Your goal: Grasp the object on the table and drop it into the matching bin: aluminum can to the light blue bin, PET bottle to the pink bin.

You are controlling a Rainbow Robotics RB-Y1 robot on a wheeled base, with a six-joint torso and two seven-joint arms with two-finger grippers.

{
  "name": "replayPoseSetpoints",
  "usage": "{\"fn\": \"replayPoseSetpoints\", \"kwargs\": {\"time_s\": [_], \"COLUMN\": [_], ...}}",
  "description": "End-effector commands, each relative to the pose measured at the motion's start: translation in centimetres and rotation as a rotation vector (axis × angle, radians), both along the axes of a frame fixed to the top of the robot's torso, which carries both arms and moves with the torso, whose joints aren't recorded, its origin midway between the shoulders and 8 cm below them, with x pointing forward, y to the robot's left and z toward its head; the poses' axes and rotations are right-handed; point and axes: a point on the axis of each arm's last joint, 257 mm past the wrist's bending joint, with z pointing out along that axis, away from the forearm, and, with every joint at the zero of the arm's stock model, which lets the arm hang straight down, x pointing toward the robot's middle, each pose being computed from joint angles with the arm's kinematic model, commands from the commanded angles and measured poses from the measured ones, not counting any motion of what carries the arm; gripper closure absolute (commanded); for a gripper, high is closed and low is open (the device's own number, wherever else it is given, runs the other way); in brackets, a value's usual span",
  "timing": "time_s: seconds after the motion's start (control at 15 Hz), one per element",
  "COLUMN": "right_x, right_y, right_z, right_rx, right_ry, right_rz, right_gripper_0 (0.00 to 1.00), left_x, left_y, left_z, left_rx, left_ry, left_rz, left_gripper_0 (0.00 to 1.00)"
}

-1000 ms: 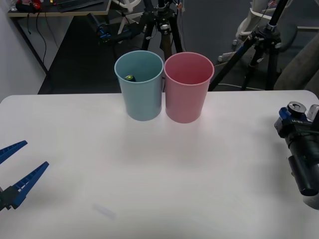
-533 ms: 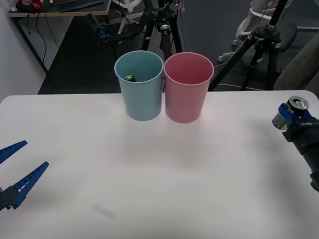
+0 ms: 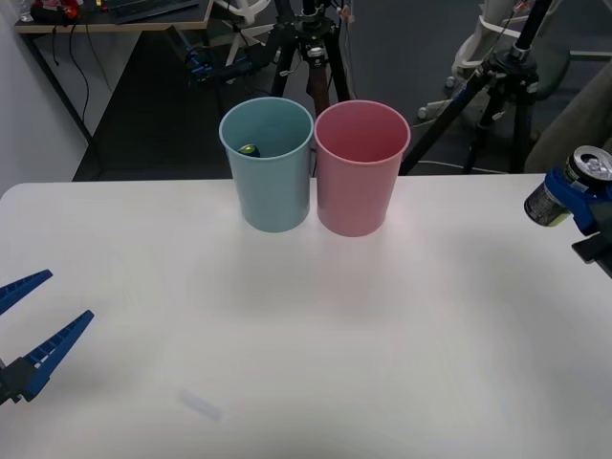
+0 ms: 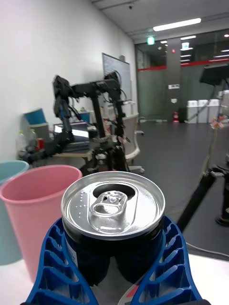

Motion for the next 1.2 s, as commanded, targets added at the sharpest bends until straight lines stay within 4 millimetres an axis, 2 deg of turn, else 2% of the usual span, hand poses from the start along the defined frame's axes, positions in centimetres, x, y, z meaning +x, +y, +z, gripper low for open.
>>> {"fn": "replayPoseSetpoints", "kwargs": {"time_s": [0.07, 0.27, 0.47, 0.53, 0.8, 1.2], "right_x": [-0.6, 0.1, 0.8, 1.2, 3.5, 8.3], "right_y": [2.0, 4.7, 9.1, 11.2, 18.4, 26.2], "right_z": [3.2, 5.8, 7.6, 8.0, 8.9, 8.6], "right_rx": [0.04, 0.027, 0.031, 0.033, 0.021, 0.017], "right_ry": [-0.018, -0.06, -0.092, -0.099, -0.127, -0.113], "right_rz": [0.077, 0.138, 0.232, 0.272, 0.359, 0.381], "right_gripper_0": [1.0, 1.0, 1.0, 1.0, 1.0, 1.0], "left_x": [0.0, 0.0, 0.0, 0.0, 0.0, 0.0], "left_y": [0.0, 0.0, 0.0, 0.0, 0.0, 0.0], "left_z": [0.0, 0.0, 0.0, 0.0, 0.0, 0.0], "left_rx": [0.0, 0.0, 0.0, 0.0, 0.0, 0.0], "left_ry": [0.0, 0.0, 0.0, 0.0, 0.0, 0.0], "left_rz": [0.0, 0.0, 0.0, 0.0, 0.0, 0.0], "left_gripper_0": [0.0, 0.0, 0.0, 0.0, 0.0, 0.0]}}
